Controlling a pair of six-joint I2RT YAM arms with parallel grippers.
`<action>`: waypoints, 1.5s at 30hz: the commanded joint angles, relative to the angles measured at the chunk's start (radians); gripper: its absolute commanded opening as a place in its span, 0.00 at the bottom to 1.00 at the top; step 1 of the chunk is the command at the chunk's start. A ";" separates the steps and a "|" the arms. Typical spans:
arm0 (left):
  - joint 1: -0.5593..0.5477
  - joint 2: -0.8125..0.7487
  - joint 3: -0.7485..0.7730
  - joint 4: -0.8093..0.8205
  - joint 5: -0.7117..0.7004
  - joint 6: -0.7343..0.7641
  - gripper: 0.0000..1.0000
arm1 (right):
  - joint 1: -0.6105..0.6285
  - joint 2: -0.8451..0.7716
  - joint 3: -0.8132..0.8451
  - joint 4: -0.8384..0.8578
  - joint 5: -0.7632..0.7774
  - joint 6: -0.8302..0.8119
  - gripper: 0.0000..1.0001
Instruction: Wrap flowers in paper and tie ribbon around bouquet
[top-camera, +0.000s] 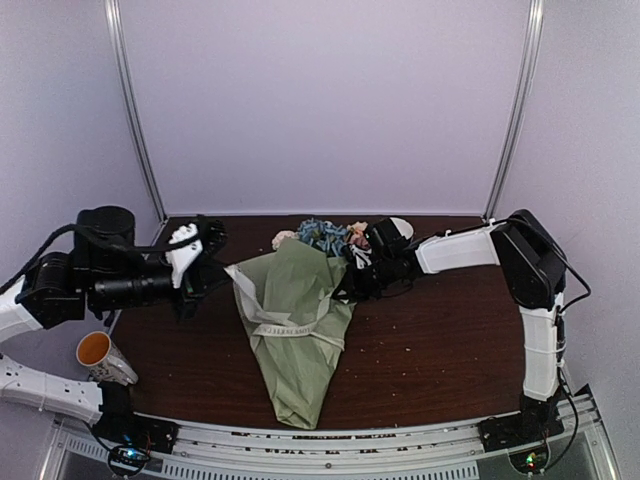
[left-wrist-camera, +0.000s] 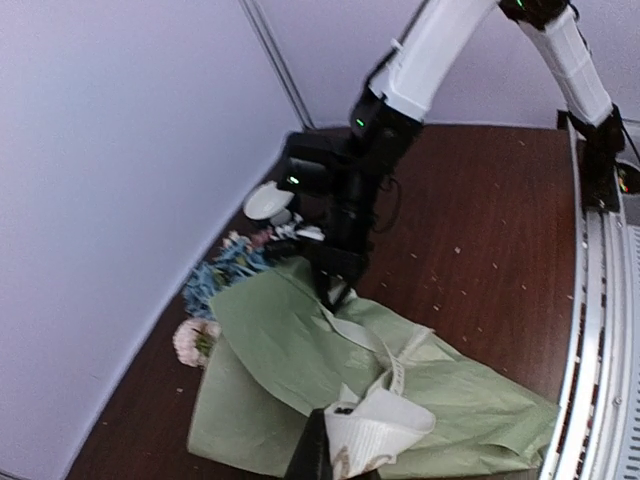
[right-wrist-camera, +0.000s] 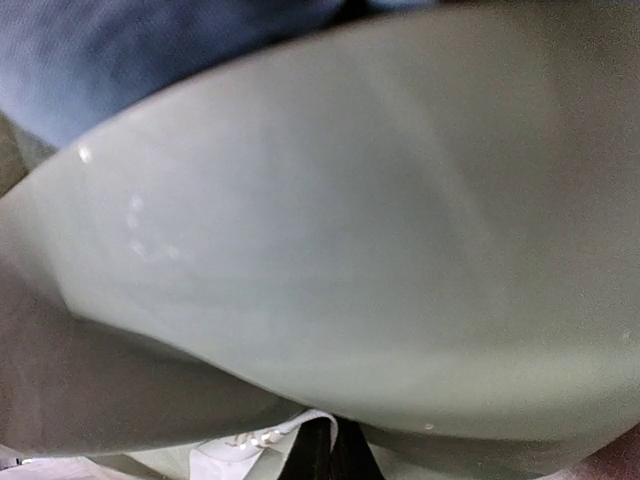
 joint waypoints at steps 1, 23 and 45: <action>-0.007 0.146 -0.023 -0.120 0.215 -0.087 0.00 | 0.004 0.012 0.026 -0.031 0.040 -0.023 0.00; 0.083 0.387 0.108 -0.228 0.337 -0.084 0.97 | 0.008 -0.004 0.044 -0.049 0.042 -0.036 0.00; 0.213 0.780 0.197 -0.217 0.324 -0.106 0.68 | 0.014 -0.026 0.055 -0.055 0.038 -0.040 0.00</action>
